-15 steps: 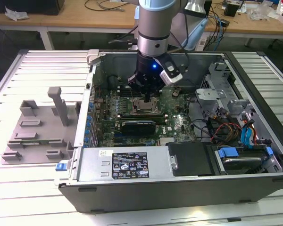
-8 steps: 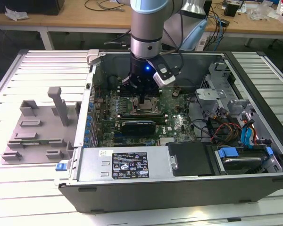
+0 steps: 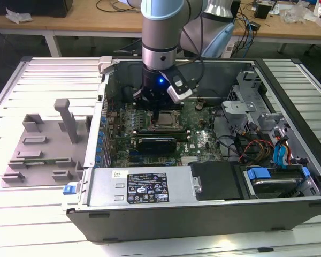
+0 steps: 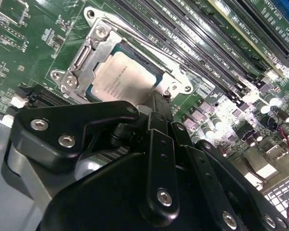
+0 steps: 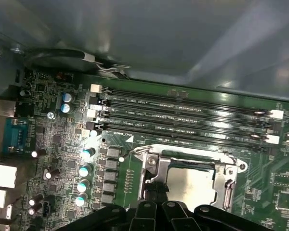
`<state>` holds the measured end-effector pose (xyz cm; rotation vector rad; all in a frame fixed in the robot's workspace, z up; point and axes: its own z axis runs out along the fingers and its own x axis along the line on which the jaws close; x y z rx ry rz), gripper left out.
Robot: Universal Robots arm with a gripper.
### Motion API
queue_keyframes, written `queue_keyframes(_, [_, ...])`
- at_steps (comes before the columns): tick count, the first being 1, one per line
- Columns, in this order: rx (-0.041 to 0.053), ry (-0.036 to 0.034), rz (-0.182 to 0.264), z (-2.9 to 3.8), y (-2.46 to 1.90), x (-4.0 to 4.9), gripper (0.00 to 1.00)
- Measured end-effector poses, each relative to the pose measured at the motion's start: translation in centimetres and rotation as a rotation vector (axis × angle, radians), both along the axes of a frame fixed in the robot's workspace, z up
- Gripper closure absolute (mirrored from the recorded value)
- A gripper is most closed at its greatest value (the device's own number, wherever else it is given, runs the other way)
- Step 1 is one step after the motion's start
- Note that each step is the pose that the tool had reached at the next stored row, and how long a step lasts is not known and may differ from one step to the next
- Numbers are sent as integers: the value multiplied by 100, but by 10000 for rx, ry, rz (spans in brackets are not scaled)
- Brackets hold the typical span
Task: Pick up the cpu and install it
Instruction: 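Close the cpu cover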
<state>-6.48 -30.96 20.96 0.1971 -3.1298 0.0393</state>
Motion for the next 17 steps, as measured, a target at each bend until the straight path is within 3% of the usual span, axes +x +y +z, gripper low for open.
queue_keyframes(5, [0,0,-9,-44,0,-17,89])
queue_keyframes(17, [16,1,-10,-69,0,-18,89])
